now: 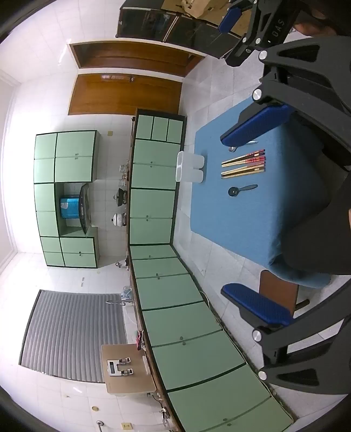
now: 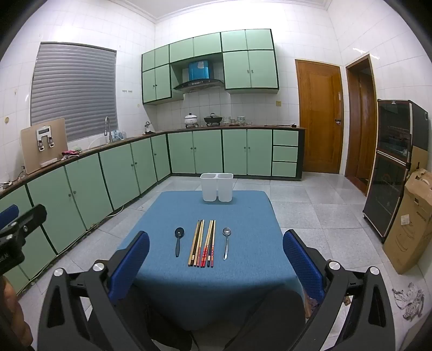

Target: Organize utensils

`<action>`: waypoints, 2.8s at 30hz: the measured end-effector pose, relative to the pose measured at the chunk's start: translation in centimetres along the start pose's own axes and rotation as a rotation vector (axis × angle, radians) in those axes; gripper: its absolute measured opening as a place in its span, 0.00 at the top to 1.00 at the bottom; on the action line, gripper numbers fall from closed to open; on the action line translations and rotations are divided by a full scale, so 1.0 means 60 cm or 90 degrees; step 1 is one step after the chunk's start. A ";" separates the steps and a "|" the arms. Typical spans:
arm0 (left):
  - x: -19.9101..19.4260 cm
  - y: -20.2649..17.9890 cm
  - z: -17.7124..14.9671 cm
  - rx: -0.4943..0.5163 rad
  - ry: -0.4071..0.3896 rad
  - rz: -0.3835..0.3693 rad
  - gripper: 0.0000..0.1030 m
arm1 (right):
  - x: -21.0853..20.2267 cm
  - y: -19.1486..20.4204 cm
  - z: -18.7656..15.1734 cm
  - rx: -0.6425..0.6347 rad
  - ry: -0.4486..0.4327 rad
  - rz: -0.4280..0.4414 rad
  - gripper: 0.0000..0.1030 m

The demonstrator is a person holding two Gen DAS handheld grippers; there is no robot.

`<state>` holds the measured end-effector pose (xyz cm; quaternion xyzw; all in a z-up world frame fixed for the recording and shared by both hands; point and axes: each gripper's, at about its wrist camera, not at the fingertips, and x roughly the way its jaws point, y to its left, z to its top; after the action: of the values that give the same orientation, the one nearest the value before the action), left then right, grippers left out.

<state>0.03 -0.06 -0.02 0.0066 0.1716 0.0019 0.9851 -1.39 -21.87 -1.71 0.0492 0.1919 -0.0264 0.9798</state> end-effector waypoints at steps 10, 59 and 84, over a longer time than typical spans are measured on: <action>0.001 -0.002 0.001 -0.005 -0.002 -0.002 0.05 | -0.001 0.000 0.000 0.000 -0.002 0.000 0.06; -0.004 0.003 -0.001 -0.009 -0.006 -0.001 0.05 | 0.000 0.000 0.000 -0.001 -0.001 0.000 0.06; 0.020 0.010 -0.009 -0.007 0.009 -0.006 0.05 | 0.011 0.002 0.000 0.001 0.008 -0.002 0.06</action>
<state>0.98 0.54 -0.94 0.0003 0.1784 -0.0017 0.9840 -0.78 -21.76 -1.97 0.0501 0.1981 -0.0282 0.9785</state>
